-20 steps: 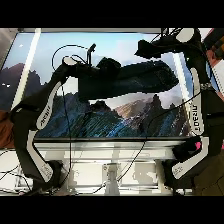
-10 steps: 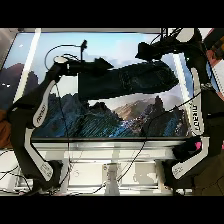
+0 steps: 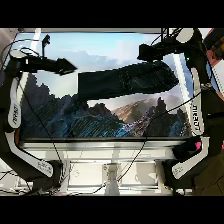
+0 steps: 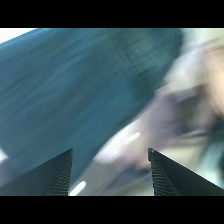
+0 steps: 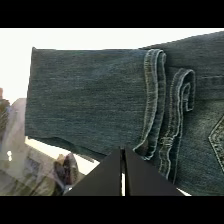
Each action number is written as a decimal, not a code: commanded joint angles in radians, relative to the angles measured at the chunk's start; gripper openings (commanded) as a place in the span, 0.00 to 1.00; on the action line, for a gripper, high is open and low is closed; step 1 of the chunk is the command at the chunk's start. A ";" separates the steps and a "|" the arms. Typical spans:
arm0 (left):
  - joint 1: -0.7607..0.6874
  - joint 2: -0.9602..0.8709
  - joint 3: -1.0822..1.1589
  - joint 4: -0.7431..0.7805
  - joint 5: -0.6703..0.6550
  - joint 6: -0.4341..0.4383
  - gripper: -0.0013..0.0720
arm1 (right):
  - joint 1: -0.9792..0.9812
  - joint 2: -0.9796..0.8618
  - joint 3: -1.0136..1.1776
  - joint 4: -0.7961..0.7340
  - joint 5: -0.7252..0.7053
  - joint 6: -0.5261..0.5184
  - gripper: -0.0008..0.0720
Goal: Fold the clothes and pants, and hang the long-sleeved shirts on hangers.
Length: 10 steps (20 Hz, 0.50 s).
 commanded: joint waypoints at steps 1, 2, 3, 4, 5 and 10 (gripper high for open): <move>0.029 0.014 -0.001 0.341 -0.012 -0.097 0.81 | 0.000 0.000 0.000 -0.018 -0.007 0.000 0.06; 0.027 -0.004 -0.001 0.333 -0.012 -0.135 0.99 | 0.000 0.000 0.000 -0.018 -0.006 0.000 0.06; 0.023 -0.023 -0.001 0.333 -0.008 -0.150 0.98 | 0.000 0.000 0.000 -0.018 -0.006 0.000 0.06; 0.019 -0.043 -0.001 0.332 -0.005 -0.150 0.98 | -0.001 0.000 0.000 -0.018 -0.006 0.000 0.06; 0.013 -0.064 -0.001 0.321 -0.003 -0.150 0.98 | 0.000 0.000 0.000 -0.018 -0.006 0.000 0.06; -0.042 -0.159 0.000 0.176 0.103 -0.150 0.98 | -0.001 0.000 0.000 -0.019 -0.013 0.000 0.06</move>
